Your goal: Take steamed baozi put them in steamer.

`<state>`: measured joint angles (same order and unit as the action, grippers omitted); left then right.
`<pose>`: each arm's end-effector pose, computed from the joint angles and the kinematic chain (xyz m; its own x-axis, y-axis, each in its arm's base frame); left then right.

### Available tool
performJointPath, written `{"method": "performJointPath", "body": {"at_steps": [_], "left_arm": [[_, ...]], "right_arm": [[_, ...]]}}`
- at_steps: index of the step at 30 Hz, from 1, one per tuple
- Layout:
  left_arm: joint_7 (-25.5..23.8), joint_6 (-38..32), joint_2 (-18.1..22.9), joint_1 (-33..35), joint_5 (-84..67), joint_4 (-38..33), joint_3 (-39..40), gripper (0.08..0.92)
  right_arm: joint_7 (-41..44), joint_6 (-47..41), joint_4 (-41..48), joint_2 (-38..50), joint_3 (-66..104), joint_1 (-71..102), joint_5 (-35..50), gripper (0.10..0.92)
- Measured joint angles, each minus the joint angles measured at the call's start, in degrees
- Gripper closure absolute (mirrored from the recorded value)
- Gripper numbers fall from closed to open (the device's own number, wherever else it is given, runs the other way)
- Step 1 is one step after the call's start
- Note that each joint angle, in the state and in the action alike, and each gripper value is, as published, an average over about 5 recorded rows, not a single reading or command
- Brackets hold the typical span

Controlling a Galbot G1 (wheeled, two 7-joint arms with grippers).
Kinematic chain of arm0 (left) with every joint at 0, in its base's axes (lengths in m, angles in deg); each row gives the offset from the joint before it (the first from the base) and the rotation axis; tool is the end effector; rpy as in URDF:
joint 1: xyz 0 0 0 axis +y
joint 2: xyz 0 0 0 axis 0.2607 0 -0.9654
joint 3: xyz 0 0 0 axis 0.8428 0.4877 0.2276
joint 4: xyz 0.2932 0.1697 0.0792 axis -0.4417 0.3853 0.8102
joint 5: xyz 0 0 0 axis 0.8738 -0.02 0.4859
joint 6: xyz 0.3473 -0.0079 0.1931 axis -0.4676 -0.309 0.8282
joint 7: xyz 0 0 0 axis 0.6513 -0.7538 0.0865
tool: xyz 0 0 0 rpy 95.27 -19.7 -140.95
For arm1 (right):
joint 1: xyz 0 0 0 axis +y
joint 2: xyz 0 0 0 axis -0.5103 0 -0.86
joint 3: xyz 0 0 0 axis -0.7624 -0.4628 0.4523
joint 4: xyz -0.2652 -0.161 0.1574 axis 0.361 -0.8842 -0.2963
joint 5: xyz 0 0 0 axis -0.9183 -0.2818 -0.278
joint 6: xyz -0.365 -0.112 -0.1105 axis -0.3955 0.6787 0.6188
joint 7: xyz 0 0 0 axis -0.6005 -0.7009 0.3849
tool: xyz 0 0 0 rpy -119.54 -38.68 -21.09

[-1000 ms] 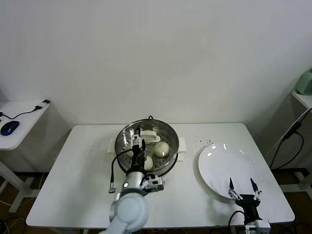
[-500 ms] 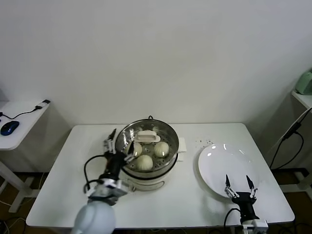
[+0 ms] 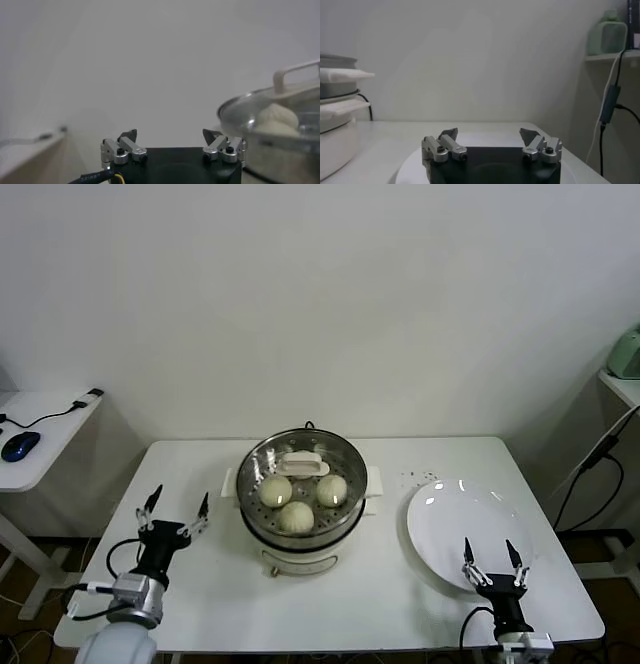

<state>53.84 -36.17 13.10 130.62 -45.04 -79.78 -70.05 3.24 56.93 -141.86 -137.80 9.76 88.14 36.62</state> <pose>0.2533 0.0917 -0.3142 -0.9972 -0.0034 0.0746 0.0133 0.9749 0.2222 0.2082 -0.1142 -0.4365 -0.9932 0.0951 0.0665 0.0927 0.9950 -0.0382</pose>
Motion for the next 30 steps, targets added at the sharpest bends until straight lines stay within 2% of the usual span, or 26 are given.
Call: {"method": "performJointPath", "body": {"at_steps": [11,30], "left_arm": [[0.0,-5.9,-0.4,1.2,-7.5,8.7,0.1,0.177],[0.0,-9.6,-0.4,2.7,-10.3,12.0,0.6,0.177]], "right_arm": [[0.2,0.4,-0.1,0.2,0.0,0.4,1.4,0.203],[0.4,0.6,-0.9,0.3,-0.1,1.8,2.2,0.203]]}}
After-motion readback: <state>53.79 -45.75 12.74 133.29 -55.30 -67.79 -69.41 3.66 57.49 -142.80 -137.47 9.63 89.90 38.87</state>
